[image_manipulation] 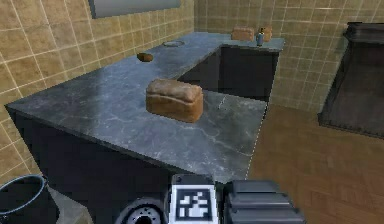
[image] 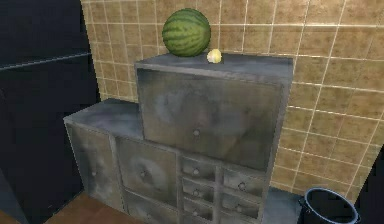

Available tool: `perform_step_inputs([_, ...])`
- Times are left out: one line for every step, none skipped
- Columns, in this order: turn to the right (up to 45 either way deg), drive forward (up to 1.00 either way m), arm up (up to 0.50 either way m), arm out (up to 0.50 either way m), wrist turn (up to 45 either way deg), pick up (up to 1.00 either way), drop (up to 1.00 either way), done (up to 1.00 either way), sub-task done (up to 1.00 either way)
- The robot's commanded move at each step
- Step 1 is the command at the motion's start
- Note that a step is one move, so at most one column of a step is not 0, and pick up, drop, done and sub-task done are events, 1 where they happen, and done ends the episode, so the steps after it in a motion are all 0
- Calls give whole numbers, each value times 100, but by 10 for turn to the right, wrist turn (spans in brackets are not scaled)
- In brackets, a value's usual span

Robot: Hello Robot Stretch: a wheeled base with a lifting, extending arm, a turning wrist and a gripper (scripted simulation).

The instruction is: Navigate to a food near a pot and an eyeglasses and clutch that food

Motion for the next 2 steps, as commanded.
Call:
perform_step_inputs([0, 0, 0, 44, 0, 0, 0, 0, 0])
perform_step_inputs([0, 0, 0, 0, 450, 0, 0, 0, 0])
